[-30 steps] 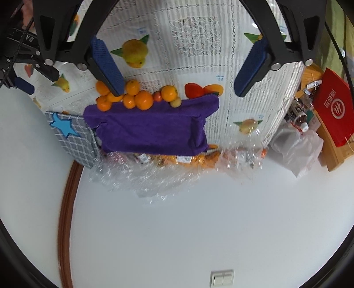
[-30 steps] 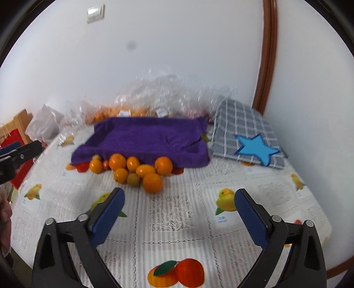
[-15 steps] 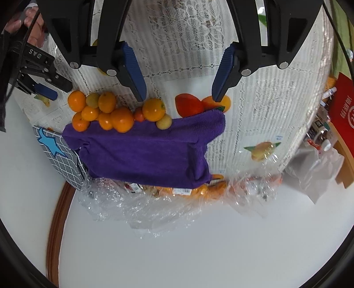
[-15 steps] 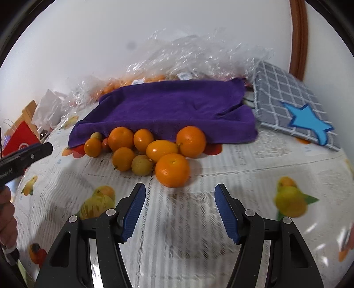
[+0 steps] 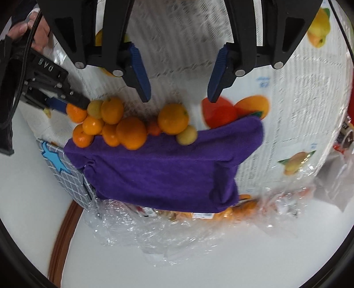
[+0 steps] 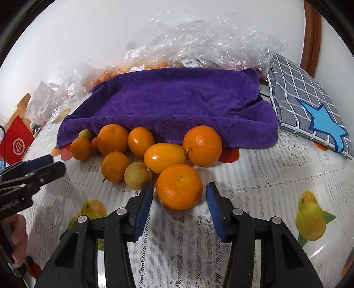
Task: Organize fruits
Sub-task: 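Move both tools down toward the oranges lined up before the purple towel, then grasp a large orange with the right tool while the left tool grasps a small orange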
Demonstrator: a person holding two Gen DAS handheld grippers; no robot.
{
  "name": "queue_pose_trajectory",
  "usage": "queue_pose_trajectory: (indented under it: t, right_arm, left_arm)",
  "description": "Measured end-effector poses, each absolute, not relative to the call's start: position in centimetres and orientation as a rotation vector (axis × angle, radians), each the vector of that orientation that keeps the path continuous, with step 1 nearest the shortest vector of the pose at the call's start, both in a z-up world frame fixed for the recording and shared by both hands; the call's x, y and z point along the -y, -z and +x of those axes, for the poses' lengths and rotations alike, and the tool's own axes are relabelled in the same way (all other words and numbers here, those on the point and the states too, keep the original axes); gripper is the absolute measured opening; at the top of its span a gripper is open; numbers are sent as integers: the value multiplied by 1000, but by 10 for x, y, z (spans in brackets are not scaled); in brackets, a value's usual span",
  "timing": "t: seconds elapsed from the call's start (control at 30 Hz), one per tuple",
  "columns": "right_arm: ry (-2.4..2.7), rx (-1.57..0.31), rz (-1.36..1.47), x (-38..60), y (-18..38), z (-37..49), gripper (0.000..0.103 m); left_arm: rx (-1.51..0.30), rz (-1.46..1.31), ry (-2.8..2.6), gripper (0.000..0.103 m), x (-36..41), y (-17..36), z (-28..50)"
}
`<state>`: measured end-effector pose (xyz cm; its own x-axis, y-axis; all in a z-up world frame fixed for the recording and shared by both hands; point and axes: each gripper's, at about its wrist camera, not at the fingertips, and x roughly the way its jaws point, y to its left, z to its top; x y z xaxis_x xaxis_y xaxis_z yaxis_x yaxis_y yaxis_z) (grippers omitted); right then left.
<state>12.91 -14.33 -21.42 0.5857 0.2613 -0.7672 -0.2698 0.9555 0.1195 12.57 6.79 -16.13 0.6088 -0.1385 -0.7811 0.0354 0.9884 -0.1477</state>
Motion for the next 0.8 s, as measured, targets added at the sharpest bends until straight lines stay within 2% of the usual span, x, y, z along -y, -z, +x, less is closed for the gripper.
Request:
queue_pose_trajectory:
  t: [0.3, 0.47, 0.8]
  right_arm:
    - [-373, -869, 47, 159, 211, 121, 40]
    - [-386, -862, 113, 171, 211, 119, 40]
    - [-375, -895, 131, 168, 216, 128, 41]
  left_arm:
    - [-889, -109, 127, 48, -54, 168, 145]
    - [-878, -89, 92, 33, -54, 171, 144]
    - [-874, -141, 102, 33, -60, 171, 142]
